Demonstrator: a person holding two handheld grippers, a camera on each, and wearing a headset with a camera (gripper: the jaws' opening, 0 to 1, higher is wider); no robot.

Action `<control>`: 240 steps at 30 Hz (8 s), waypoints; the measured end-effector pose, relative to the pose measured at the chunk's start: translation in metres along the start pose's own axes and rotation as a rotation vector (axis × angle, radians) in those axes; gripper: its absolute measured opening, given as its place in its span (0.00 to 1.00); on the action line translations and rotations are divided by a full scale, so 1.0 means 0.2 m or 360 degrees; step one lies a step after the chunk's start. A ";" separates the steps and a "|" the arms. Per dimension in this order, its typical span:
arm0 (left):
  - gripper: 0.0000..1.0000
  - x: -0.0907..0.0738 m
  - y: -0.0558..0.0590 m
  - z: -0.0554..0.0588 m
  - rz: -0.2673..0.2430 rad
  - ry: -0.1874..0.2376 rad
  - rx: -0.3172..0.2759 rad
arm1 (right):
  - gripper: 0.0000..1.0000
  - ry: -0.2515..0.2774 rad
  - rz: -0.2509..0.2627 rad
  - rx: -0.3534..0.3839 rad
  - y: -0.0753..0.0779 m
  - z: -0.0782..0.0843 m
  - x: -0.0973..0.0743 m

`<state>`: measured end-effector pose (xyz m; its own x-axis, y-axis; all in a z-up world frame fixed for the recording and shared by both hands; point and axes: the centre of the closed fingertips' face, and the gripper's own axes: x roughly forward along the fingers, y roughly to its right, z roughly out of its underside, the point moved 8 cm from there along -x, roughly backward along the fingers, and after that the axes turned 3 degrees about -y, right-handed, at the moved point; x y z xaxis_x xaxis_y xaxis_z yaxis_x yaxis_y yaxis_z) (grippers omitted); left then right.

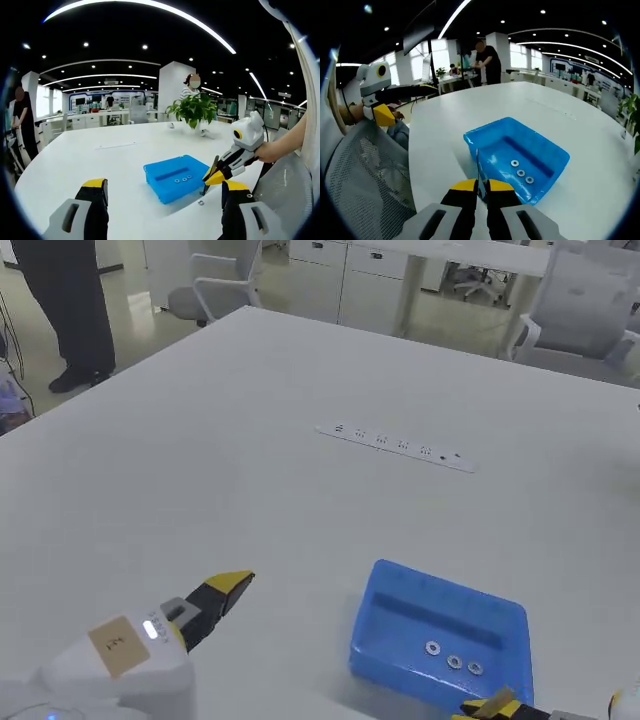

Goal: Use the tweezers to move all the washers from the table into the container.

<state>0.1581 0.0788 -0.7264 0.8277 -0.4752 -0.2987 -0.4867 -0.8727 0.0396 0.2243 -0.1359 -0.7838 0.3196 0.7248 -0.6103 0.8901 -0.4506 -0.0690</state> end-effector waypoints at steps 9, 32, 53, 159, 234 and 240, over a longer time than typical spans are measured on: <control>0.97 0.01 0.01 0.00 0.0035 -0.0005 -0.0013 | 0.02 0.0032 0.0019 0.0155 0.03 0.02 -0.02; 0.96 0.01 0.01 0.01 0.0034 -0.0013 -0.0004 | 0.02 0.0380 -0.0082 0.0234 0.05 -0.40 -0.23; 0.96 0.01 0.01 0.01 0.0028 -0.0003 -0.0017 | 0.02 0.0341 -0.0108 0.0119 0.22 -0.55 -0.02; 0.95 0.03 0.02 0.04 0.0060 -0.0103 -0.0032 | 0.04 0.0083 -0.0209 0.0325 -0.01 -0.03 0.02; 0.94 0.01 0.01 0.01 0.0019 -0.0026 -0.0013 | 0.03 0.0298 -0.0174 0.0498 0.18 -0.37 0.07; 0.94 0.02 0.02 0.02 0.0040 -0.0060 0.0005 | 0.03 0.0250 -0.0200 0.0469 0.23 -0.37 0.18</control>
<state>0.1586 0.0738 -0.7308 0.8041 -0.4922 -0.3335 -0.5080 -0.8602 0.0448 0.3008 -0.0925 -0.7513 0.2802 0.8450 -0.4554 0.8008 -0.4674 -0.3746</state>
